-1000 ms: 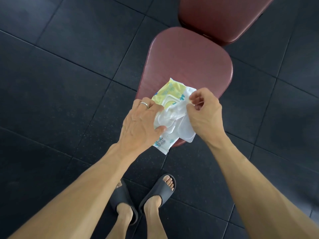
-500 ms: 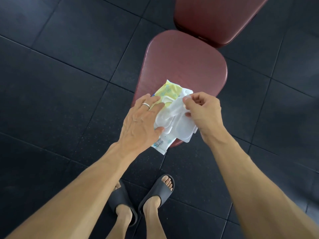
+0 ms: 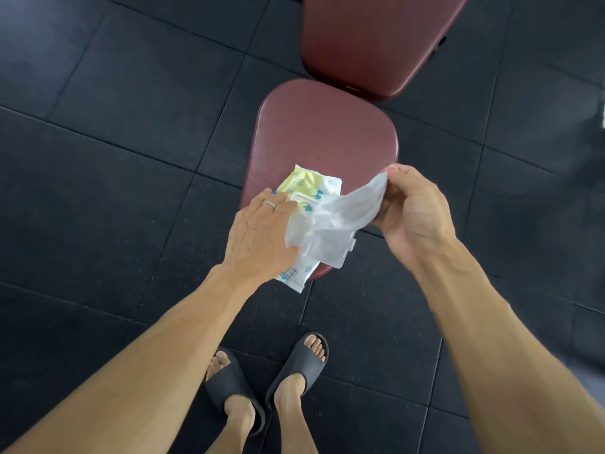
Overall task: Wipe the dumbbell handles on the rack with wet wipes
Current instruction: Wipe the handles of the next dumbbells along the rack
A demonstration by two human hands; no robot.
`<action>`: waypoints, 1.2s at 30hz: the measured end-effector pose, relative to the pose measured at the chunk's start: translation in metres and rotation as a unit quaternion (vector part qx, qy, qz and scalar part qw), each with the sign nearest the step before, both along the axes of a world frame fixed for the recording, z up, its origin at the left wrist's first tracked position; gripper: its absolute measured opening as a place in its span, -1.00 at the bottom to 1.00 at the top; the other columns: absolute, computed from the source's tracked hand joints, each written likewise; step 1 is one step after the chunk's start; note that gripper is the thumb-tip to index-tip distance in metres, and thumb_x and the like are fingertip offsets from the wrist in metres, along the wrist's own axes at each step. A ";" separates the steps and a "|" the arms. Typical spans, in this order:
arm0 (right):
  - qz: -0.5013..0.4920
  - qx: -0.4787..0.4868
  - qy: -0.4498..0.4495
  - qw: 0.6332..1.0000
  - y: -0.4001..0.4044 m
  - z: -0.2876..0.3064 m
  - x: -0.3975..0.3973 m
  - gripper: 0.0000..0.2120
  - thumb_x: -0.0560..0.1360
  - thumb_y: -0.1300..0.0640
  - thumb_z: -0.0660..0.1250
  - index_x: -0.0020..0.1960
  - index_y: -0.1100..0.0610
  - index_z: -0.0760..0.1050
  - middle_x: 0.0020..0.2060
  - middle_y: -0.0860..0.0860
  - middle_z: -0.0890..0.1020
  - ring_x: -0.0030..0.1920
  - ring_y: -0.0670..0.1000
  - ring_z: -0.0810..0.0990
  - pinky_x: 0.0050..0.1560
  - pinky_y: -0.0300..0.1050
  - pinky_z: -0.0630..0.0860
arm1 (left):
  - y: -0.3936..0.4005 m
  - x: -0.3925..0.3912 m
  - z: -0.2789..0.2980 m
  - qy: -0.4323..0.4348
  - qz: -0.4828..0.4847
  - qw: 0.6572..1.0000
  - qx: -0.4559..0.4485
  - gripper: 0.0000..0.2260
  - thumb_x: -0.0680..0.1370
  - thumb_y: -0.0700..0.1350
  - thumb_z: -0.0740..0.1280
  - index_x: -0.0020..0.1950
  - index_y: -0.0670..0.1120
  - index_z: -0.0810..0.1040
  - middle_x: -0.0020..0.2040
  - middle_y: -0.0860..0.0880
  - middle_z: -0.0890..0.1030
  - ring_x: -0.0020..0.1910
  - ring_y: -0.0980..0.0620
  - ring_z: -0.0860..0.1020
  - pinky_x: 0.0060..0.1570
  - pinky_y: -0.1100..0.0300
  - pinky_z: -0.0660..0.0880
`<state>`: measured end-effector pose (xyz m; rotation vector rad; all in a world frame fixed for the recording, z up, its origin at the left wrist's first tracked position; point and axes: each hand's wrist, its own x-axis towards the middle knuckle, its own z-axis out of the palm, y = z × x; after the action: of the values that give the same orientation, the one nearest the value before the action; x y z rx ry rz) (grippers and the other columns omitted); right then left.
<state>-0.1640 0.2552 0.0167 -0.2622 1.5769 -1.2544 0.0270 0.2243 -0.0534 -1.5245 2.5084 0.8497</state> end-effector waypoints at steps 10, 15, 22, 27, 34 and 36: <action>0.130 0.046 -0.030 0.990 0.006 0.032 0.023 -0.82 0.65 0.15 0.20 -0.06 0.16 0.52 -0.32 0.02 0.57 -0.25 0.04 0.53 -0.21 -0.06 0.56 | 0.006 0.005 0.070 0.330 0.168 0.883 0.289 -0.94 0.55 -0.12 0.42 -0.12 -0.04 0.61 -0.13 0.05 0.64 -0.09 0.07 0.61 0.04 0.09 0.54; 0.286 0.088 0.026 0.954 0.012 0.035 0.062 -0.43 0.44 -0.19 0.45 0.33 0.09 0.49 0.03 0.06 0.71 0.02 0.00 0.69 0.11 -0.02 0.62 | 0.011 0.056 0.091 0.367 0.284 0.819 0.338 -0.83 0.45 0.02 0.40 -0.12 -0.08 0.65 -0.08 -0.23 0.65 -0.12 -0.11 0.59 -0.03 -0.05 0.50; 0.378 -0.017 0.126 0.917 -0.002 0.059 0.147 -0.57 0.62 0.34 0.23 0.27 -0.16 0.53 -0.32 -0.06 0.55 -0.18 0.02 0.53 -0.06 0.01 0.54 | 0.029 0.159 0.123 0.388 0.497 0.720 0.289 -0.82 0.64 -0.22 0.25 0.10 -0.18 0.66 0.02 -0.17 0.70 0.03 -0.19 0.67 -0.08 0.03 0.62; 0.488 -0.032 0.136 0.861 -0.014 0.079 0.238 -0.73 0.57 0.34 0.32 0.21 0.13 0.63 -0.07 -0.09 0.71 -0.21 -0.25 0.64 -0.18 -0.37 0.51 | 0.054 0.236 0.139 0.385 0.568 0.679 0.262 -0.14 0.32 0.02 0.56 0.54 0.04 0.23 0.27 -0.08 0.56 0.15 0.02 0.62 0.24 0.08 0.50; 0.683 -0.086 0.249 0.681 -0.016 0.089 0.367 -0.75 0.43 0.22 0.46 0.08 0.02 0.67 -0.16 -0.15 0.64 -0.24 -0.20 0.59 -0.13 -0.26 0.51 | 0.130 0.340 0.174 0.302 0.622 0.716 0.096 -0.78 0.45 -0.23 0.48 0.02 0.06 0.69 0.00 -0.04 0.68 -0.04 -0.10 0.65 0.09 -0.09 0.58; 0.728 -0.110 0.253 0.627 -0.007 0.096 0.403 -0.90 0.43 0.16 0.46 -0.13 -0.03 0.65 -0.21 -0.13 0.60 -0.26 -0.10 0.57 -0.25 -0.25 0.48 | 0.160 0.359 0.186 0.280 0.645 0.707 0.082 -0.71 0.41 -0.20 0.53 0.10 0.03 0.66 0.06 0.03 0.65 0.00 0.00 0.65 0.10 -0.03 0.58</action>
<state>0.2387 0.2480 0.1125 -1.7641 0.9761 0.0231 0.3858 0.3843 0.1324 -3.2526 1.0065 1.7538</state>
